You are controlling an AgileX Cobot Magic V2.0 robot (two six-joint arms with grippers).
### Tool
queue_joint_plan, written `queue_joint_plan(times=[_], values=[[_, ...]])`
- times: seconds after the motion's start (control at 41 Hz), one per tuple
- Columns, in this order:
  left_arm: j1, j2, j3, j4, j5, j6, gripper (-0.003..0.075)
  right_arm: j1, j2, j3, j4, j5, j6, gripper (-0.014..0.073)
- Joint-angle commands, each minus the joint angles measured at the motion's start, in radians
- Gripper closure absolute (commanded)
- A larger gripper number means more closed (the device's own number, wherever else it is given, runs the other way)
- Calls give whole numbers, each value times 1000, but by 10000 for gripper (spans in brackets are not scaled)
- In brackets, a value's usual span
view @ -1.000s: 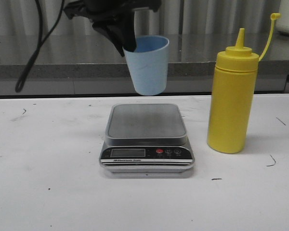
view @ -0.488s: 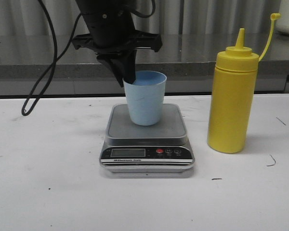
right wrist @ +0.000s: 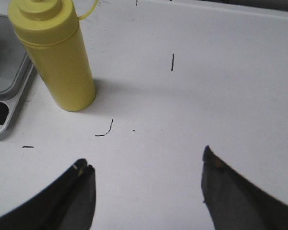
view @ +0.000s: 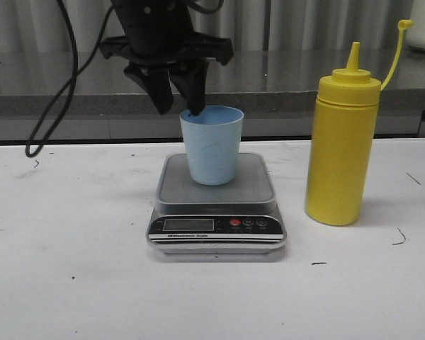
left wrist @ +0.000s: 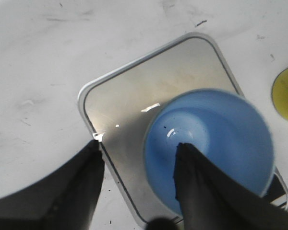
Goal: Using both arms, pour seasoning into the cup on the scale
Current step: 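Open the left gripper, release the cup, and raise the left arm away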
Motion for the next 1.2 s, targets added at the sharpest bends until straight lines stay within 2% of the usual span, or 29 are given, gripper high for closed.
queue_joint_plan(times=[0.0, 0.146, 0.415, 0.659, 0.976, 1.171], values=[[-5, -150, -10, 13, -39, -6, 373, -6, 2, -33, -7, -63, -10, 97], [-5, -307, 137, 13, -112, -6, 373, -6, 2, -33, -7, -63, -10, 97], [-5, -681, 530, 25, -290, -6, 373, -6, 2, -33, -7, -63, -10, 97], [-5, -1024, 790, 19, -301, -6, 373, -6, 2, -33, -7, -63, -10, 97], [-5, -1463, 1024, 5, -326, -6, 373, -6, 2, -33, -7, -63, -10, 97], [-5, -1598, 1101, 5, -348, -6, 373, -6, 2, -33, -7, -63, -10, 97]])
